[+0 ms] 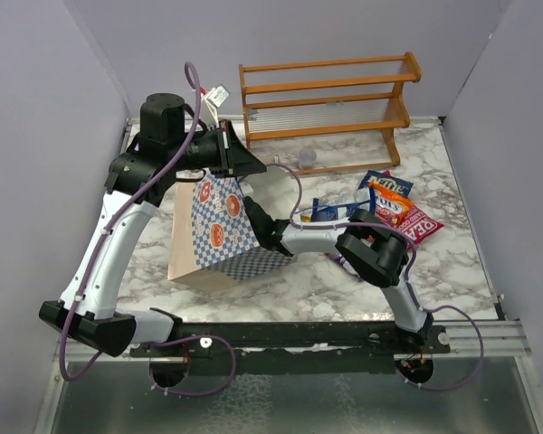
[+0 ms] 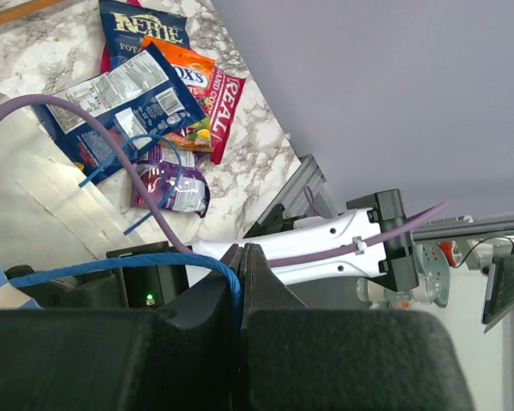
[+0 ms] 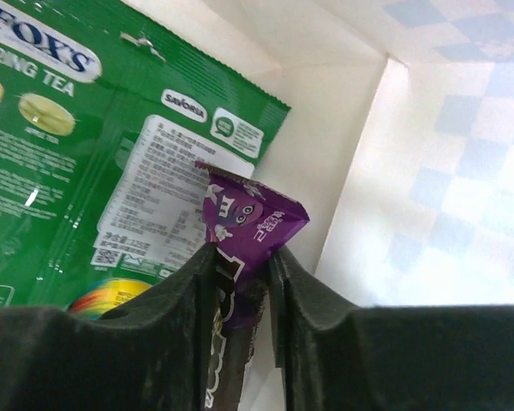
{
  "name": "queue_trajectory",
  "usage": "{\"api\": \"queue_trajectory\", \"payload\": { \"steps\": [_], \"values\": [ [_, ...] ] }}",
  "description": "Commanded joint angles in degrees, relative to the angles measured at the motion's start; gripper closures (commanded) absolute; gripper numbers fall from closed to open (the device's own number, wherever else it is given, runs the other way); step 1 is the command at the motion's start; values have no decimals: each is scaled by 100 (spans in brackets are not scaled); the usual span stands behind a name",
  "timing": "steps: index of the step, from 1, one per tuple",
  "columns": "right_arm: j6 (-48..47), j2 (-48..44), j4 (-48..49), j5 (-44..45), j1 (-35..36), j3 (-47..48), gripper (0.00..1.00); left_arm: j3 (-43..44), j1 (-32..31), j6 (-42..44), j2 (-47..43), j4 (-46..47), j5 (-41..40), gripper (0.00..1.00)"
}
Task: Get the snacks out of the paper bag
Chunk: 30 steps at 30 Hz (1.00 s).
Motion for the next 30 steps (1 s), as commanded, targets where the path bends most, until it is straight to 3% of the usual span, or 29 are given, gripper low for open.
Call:
{"api": "queue_trajectory", "payload": {
  "steps": [1,5,17,30],
  "values": [
    [84,-145,229,-371,8,122,75,234,-37,126,-101,43,-66,100],
    [31,-528,249,-457,6,-98,80,235,-38,244,-166,-190,-437,100],
    [-582,-2490,-67,-161,-236,-1262,80,-88,-28,379,-572,-436,-1979,100],
    [-1645,-4036,-1291,651,-623,-863,78,-141,-28,727,-639,-418,-2497,100]
  ]
}}
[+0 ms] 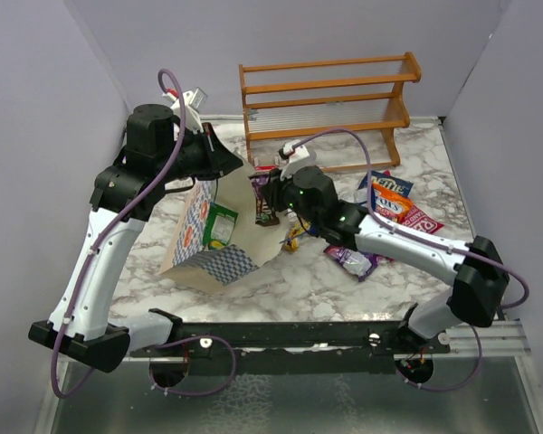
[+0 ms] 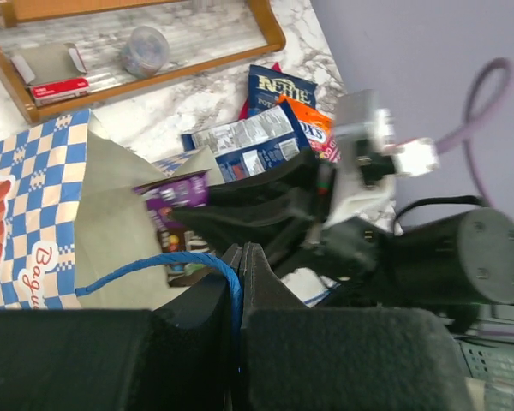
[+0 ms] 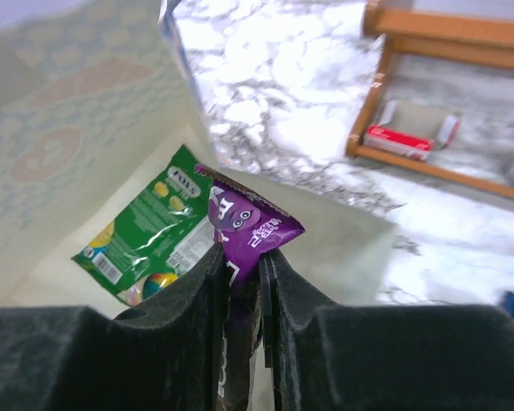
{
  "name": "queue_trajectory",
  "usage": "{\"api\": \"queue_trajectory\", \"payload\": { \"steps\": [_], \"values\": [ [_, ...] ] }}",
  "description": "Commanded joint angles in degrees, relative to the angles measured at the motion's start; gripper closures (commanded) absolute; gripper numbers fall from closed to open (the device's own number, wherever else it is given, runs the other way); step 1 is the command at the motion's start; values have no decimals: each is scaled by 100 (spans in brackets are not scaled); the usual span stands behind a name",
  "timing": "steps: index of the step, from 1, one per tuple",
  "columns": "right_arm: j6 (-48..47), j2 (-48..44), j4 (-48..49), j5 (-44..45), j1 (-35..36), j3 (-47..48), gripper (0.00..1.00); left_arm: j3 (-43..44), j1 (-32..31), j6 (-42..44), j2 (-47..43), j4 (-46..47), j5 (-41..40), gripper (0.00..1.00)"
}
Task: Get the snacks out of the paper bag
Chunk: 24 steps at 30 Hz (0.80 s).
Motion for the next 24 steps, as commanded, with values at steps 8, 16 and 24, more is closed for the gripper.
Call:
{"api": "queue_trajectory", "payload": {
  "steps": [8,16,24],
  "values": [
    [-1655,-1166,-803,1532,-739,815,77,23,-26,417,-140,-240,-1578,100],
    [-1835,-1471,-1103,1726,-1553,607,77,522,-18,826,-28,-828,-2357,100],
    [-283,-1509,-1502,564,-1568,-1014,77,1582,-14,1315,277,-725,-2370,100]
  ]
}}
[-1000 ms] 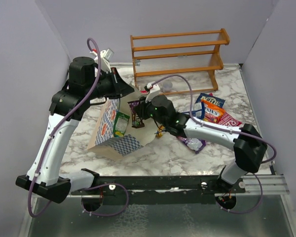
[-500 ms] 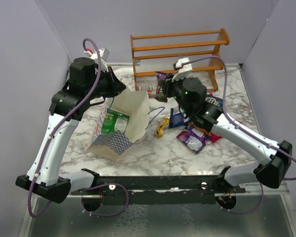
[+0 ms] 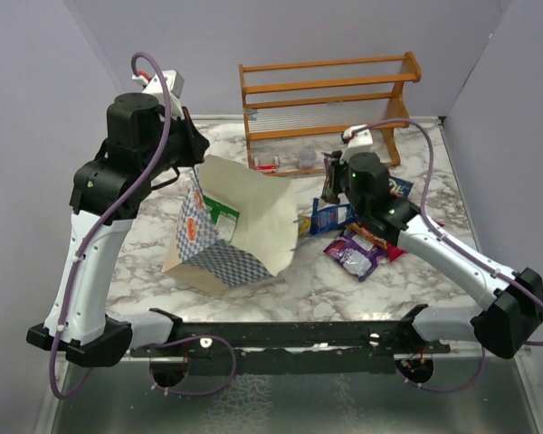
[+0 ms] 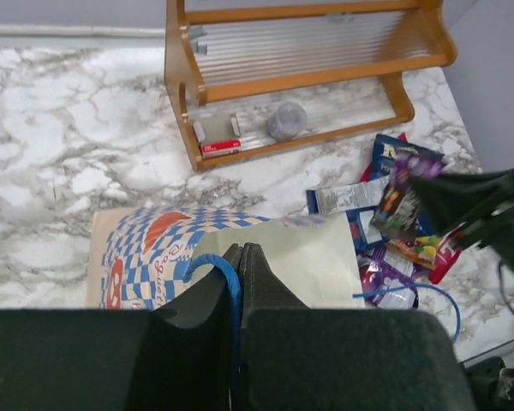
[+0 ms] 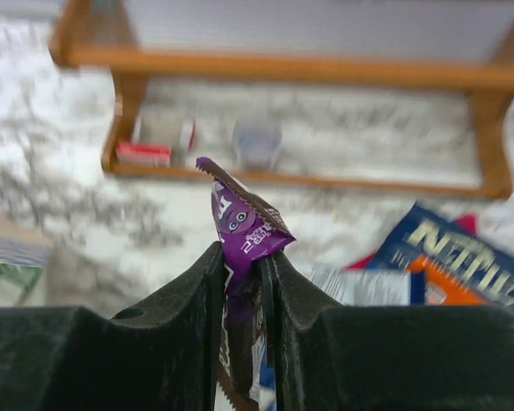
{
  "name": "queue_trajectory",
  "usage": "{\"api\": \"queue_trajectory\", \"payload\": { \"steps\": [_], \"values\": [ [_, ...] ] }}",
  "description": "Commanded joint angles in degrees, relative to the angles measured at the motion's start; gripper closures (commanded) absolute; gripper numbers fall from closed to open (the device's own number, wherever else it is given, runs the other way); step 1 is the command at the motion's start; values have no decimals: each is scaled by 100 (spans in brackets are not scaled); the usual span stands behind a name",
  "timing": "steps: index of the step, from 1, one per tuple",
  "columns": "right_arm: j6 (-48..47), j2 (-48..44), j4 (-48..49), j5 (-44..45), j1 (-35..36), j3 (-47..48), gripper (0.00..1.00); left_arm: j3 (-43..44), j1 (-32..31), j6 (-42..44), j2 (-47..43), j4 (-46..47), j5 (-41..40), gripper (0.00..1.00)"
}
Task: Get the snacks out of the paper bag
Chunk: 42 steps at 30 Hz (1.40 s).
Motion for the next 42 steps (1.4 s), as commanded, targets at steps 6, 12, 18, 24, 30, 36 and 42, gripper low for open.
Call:
{"api": "queue_trajectory", "payload": {
  "steps": [6,12,18,24,30,36,42],
  "values": [
    [2090,597,-196,-1585,11,-1651,79,567,-14,874,276,424,756,100],
    [2228,945,-34,-1680,6,-1803,68,539,-16,1102,377,463,1278,100],
    [1848,604,-542,-1321,-71,-1745,33,491,-14,1123,576,369,1874,100],
    [798,-199,-1223,-868,-300,-1235,23,459,-15,1076,540,390,1574,100],
    [-6,-311,-1451,-830,-302,-457,23,997,-15,1558,379,-159,-143,100],
    [-133,-41,-1531,-1226,-302,349,23,1611,-14,2197,555,-825,-428,100],
    [-191,66,-1679,-1384,-302,871,23,1971,-14,2425,915,-820,73,100]
  ]
}}
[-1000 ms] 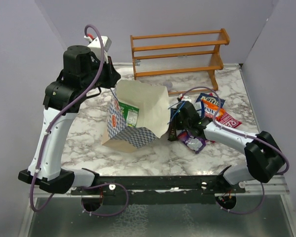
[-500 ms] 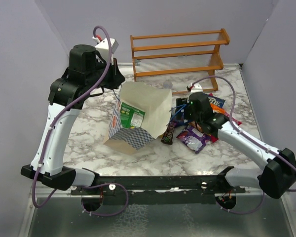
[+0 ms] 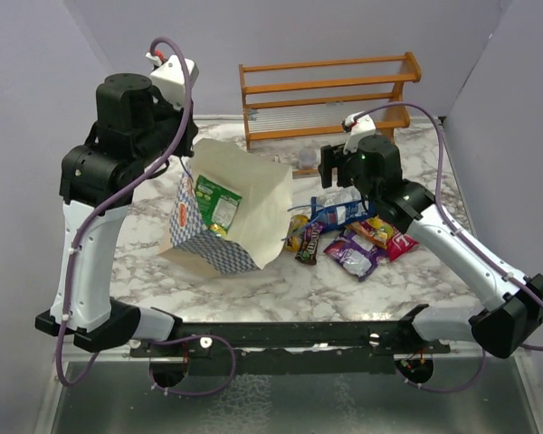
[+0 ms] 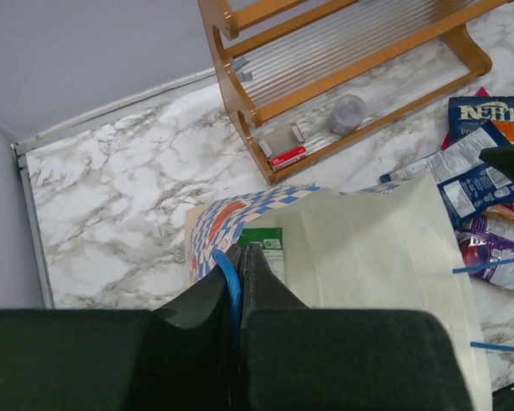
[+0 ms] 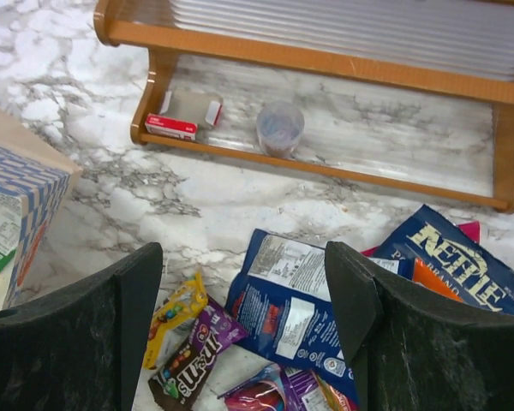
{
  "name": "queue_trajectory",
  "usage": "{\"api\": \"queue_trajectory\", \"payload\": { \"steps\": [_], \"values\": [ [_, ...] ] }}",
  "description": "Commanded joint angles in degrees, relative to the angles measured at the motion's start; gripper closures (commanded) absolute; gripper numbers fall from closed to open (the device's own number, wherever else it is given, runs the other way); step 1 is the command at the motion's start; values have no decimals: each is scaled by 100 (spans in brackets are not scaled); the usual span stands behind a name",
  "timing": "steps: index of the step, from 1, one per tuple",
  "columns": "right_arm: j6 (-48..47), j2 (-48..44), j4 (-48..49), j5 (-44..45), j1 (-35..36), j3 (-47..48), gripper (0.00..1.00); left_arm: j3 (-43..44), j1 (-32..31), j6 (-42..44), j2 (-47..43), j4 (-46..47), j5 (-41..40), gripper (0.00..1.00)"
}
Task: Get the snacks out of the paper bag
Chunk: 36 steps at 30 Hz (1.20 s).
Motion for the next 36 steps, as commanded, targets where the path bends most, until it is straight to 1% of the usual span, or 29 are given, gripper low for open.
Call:
{"api": "queue_trajectory", "payload": {
  "steps": [1,4,7,9,12,14,16,18,21,23,26,29,31,33,35,36],
  "values": [
    [-215,13,-237,-278,2,373,23,267,-18,297,328,45,418,100],
    [-300,-92,-257,-583,2,344,23,288,-27,-5,632,82,1296,100],
    [-437,-273,-248,-1118,2,240,22,34,-32,-331,810,304,2210,100],
    [-579,-472,-73,-1877,2,76,22,-341,-53,-537,815,543,2666,100],
    [-398,-666,335,-3582,14,-377,22,-973,-173,-886,733,930,3244,100],
    [205,-785,832,-4185,39,-841,22,-1274,-344,-1013,710,996,3357,100],
    [510,-892,1574,-4532,211,-1290,24,-1393,-516,-1112,709,953,3365,100],
    [405,-885,1859,-4417,587,-1494,24,-1387,-687,-1295,703,966,3355,100],
    [1,-696,1801,-4018,1008,-1463,25,-1330,-968,-1680,689,1131,3300,100],
    [-71,-638,1841,-3971,1054,-1478,27,-1394,-1088,-1981,635,1329,3285,100],
    [38,-789,2097,-3835,1055,-1697,27,-1757,-1197,-2444,411,1913,3284,100],
    [128,-1030,2095,-3456,1057,-1932,27,-2087,-1201,-2706,211,2317,3269,100],
    [289,-1244,2250,-3251,1055,-2267,28,-2230,-1201,-2829,98,2498,3235,100],
    [743,-1422,2641,-2935,1056,-2742,31,-2425,-1201,-2908,-21,2775,3256,100],
    [1150,-1437,3250,-2990,1061,-3193,37,-2763,-1201,-3045,-188,3182,3300,100],
    [1305,-1344,3590,-3045,1093,-3319,38,-2949,-1201,-3136,-240,3415,3352,100]
  ]
}}
